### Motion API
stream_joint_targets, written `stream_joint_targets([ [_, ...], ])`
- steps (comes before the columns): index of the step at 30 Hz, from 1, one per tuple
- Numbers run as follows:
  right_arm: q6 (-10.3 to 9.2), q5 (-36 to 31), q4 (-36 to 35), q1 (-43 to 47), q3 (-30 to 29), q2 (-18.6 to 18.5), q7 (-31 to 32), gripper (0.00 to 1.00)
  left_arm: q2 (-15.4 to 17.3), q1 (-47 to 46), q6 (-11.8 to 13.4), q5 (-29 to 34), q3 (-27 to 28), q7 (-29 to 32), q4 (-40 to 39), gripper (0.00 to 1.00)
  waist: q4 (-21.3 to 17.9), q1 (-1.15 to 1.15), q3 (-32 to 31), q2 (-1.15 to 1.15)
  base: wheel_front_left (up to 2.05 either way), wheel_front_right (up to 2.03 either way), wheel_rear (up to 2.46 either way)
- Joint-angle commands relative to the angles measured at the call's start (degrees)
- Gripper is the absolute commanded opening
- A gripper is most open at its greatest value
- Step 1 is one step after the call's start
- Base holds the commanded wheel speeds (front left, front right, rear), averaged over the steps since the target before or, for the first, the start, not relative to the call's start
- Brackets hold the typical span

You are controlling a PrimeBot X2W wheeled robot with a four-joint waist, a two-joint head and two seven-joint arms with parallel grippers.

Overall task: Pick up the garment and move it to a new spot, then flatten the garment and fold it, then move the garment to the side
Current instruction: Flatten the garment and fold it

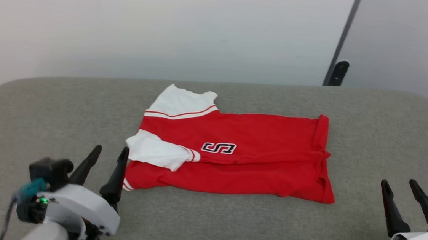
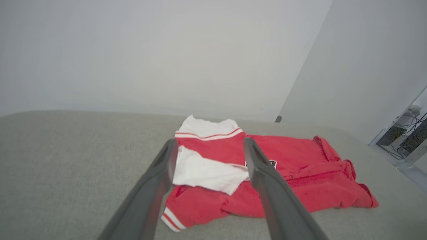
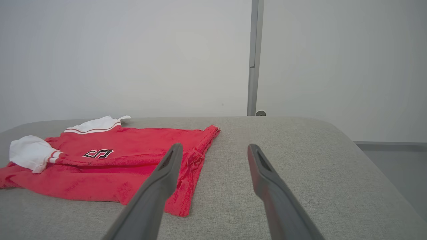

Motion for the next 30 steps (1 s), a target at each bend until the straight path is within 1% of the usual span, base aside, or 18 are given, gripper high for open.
stream_joint_targets([
  [1, -0.07, 0.4, -0.1, -0.5, 0.0, 0.5, 0.6, 1.0, 0.8, -1.0, -0.6, -1.5, 0.2, 2.3, 1.0, 1.0, -1.8, 0.0, 1.2, 0.0, 0.0, 0.0, 0.0],
  [2, -0.07, 0.3, -0.2, -0.7, 0.3, 0.5, 0.8, 1.0, 0.8, -1.6, -1.2, -3.3, 0.6, 4.5, 1.6, 1.0, -2.3, 0.0, 1.6, 0.0, 0.0, 0.0, 0.0],
  [3, -0.07, 0.2, -0.3, -1.0, 0.6, 0.6, 1.1, 1.0, 1.7, -2.6, -1.8, -4.0, 0.4, 7.0, 2.0, 1.0, -2.8, 0.0, 1.8, 0.0, 0.0, 0.0, 0.0],
  [5, -0.07, 0.7, -0.3, -1.4, 0.5, 1.2, 2.0, 1.0, 2.6, -4.2, -2.2, -8.4, 1.4, 13.1, 3.3, 1.0, -3.7, 0.0, 2.7, 0.0, 0.0, 0.0, 0.0],
  [7, -0.07, 0.9, -0.5, -2.1, 1.0, 1.4, 2.8, 1.0, 4.8, -6.9, -3.4, -10.1, 1.0, 19.3, 4.0, 1.0, -4.4, 0.0, 3.8, 0.0, 0.0, 0.0, 0.0],
  [8, -0.07, 1.1, -0.8, -2.4, 1.1, 1.5, 3.0, 1.0, 4.9, -7.9, -3.3, -12.6, 1.4, 22.7, 4.7, 1.0, -4.7, 0.0, 4.4, 0.0, 0.0, 0.0, 0.0],
  [10, -0.07, 1.2, -0.9, -2.8, 1.3, 1.4, 3.4, 1.0, 7.0, -10.4, -3.6, -13.4, 0.3, 29.4, 5.9, 1.0, -5.3, 0.0, 5.5, 0.0, 0.0, 0.0, 0.0],
  [12, -0.07, 1.5, -0.8, -3.4, 1.4, 1.8, 3.8, 1.0, 8.2, -13.3, -3.5, -15.0, -0.4, 35.7, 7.5, 1.0, -5.6, 0.0, 6.5, 0.0, 0.0, 0.0, 0.0],
  [13, -0.07, 1.5, -1.0, -3.8, 1.5, 1.8, 3.8, 1.0, 8.4, -14.5, -3.3, -16.2, -0.7, 38.6, 8.4, 1.0, -5.8, 0.0, 7.0, 0.0, 0.0, 0.0, 0.0],
  [15, -0.07, 1.8, -0.9, -4.2, 1.7, 1.9, 4.0, 1.0, 9.3, -17.0, -3.2, -16.2, -2.2, 44.3, 10.2, 1.0, -6.0, 0.0, 7.9, 0.0, 0.0, 0.0, 0.0],
  [17, -0.07, 2.1, -0.9, -4.6, 2.1, 1.8, 4.0, 1.0, 9.1, -19.3, -2.8, -17.4, -3.2, 49.3, 12.0, 1.0, -6.1, 0.0, 8.6, 0.0, 0.0, 0.0, 0.0],
  [20, -0.07, 2.5, -0.8, -5.2, 2.6, 1.7, 4.1, 1.0, 8.6, -22.8, -2.1, -17.9, -4.3, 54.3, 14.5, 1.0, -6.3, 0.0, 9.6, 0.0, 0.0, 0.0, 0.0],
  [23, -0.07, 2.7, -0.7, -5.9, 3.2, 1.8, 4.2, 1.0, 8.1, -25.6, -1.5, -17.2, -5.4, 57.7, 16.8, 1.0, -6.5, 0.0, 10.4, 0.0, 0.0, 0.0, 0.0],
  [28, -0.07, 3.3, -0.8, -7.0, 3.8, 1.9, 4.3, 1.0, 7.3, -28.7, -2.4, -15.3, -8.4, 61.7, 20.5, 1.0, -7.0, 0.0, 11.5, 0.0, 0.0, 0.0, 0.0],
  [30, -0.07, 3.4, -1.0, -7.1, 3.8, 1.9, 4.3, 1.0, 6.4, -29.3, -2.4, -15.1, -9.1, 62.7, 22.2, 1.0, -7.1, 0.0, 11.9, 0.0, 0.0, 0.0, 0.0],
])
